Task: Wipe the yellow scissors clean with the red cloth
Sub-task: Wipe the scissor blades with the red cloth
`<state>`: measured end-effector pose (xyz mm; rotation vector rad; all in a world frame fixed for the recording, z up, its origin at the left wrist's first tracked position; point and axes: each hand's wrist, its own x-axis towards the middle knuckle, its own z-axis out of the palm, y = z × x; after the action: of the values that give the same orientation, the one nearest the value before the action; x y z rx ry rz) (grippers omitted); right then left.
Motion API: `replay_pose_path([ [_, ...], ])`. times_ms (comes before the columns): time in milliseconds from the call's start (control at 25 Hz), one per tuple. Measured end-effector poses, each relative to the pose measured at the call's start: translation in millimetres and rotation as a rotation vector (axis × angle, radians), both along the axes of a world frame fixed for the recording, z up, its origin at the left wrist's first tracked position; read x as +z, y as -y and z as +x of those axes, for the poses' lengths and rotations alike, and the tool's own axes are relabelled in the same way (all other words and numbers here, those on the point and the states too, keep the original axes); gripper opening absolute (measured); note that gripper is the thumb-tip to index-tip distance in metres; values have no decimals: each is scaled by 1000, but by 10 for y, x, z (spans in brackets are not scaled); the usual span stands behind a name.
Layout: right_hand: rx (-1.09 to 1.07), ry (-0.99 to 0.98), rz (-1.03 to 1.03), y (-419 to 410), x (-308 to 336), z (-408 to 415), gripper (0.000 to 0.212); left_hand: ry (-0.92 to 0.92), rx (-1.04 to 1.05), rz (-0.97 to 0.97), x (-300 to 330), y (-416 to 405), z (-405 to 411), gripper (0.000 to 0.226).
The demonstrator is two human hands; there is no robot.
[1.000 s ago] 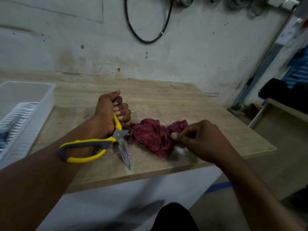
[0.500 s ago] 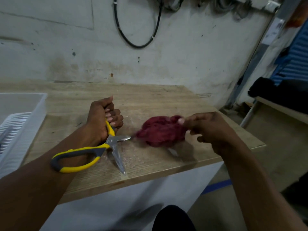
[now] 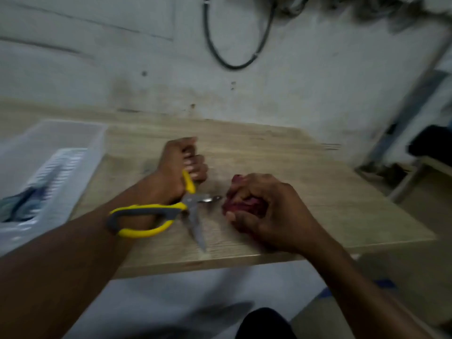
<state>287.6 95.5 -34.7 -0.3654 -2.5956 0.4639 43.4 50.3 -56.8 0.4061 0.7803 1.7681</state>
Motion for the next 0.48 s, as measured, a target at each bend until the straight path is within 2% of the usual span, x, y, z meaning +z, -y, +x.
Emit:
replay_pose_path([
  [80, 130, 56, -5, 88, -146, -120, 21, -4, 34, 8, -22, 37, -40, 57],
  [160, 142, 50, -105, 108, -181, -116, 20, -1, 23, 2, -43, 40, -85, 56],
  [280, 44, 14, -138, 168, -176, -62, 22, 16, -7, -1, -74, 32, -137, 57],
  [480, -110, -12, 44, 395, -221, -159, 27, 8, -6, -3, -70, 30, -112, 58],
])
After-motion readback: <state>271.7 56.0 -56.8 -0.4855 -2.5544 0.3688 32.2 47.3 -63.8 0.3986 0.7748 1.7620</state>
